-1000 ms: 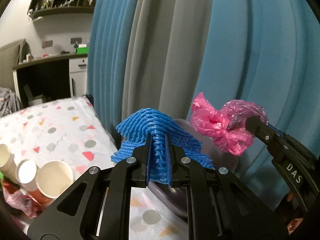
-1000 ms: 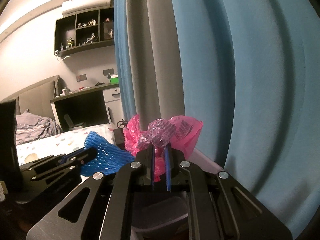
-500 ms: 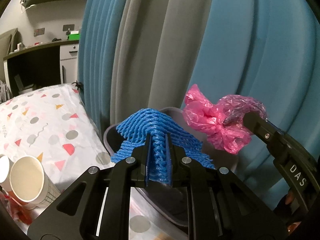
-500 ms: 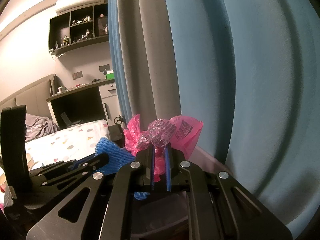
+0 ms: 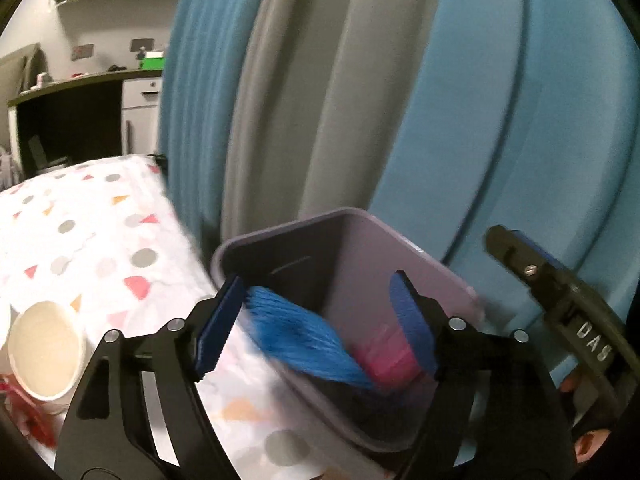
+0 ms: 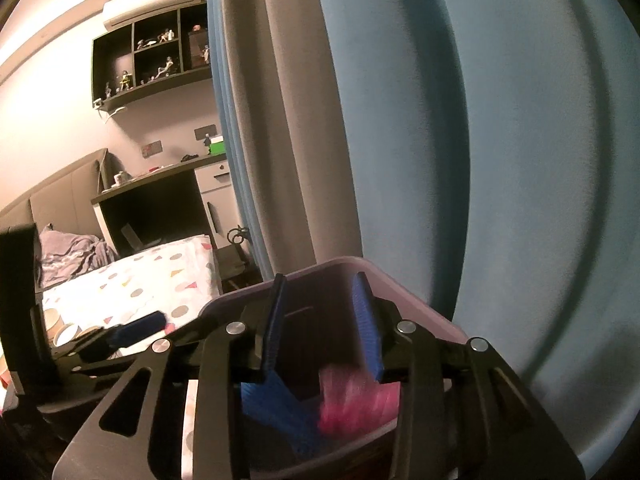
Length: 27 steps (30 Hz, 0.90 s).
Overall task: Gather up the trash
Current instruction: 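Open both tools to drop the mesh and pink bags into the bin, then move both open tools back over the remaining trash on the table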
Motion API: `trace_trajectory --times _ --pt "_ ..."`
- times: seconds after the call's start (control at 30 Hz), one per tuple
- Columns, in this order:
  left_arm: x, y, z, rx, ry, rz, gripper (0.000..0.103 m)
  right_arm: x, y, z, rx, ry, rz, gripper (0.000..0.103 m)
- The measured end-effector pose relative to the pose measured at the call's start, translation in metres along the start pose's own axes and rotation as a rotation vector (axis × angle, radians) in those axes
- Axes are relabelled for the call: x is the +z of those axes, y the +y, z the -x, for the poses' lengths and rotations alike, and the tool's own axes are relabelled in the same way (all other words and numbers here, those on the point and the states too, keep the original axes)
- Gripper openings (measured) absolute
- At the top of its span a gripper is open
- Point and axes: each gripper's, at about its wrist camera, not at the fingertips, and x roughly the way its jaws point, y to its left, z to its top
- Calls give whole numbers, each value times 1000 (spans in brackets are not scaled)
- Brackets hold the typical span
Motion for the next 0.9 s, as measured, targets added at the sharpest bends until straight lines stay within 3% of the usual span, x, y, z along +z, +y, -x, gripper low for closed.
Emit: trace_trajectory --times 0.2,0.33,0.63,0.9 --pt "-2 10 29 86 -67 4 95 -4 1 14 -17 -28 0 67" --pt "-8 15 55 133 -103 24 97 -9 5 29 -42 -57 7 83" --pt "-25 25 118 211 -170 33 97 -15 26 62 -39 -105 39 88" --pt "-57 47 180 341 -209 51 97 -28 63 90 23 -119 82 89"
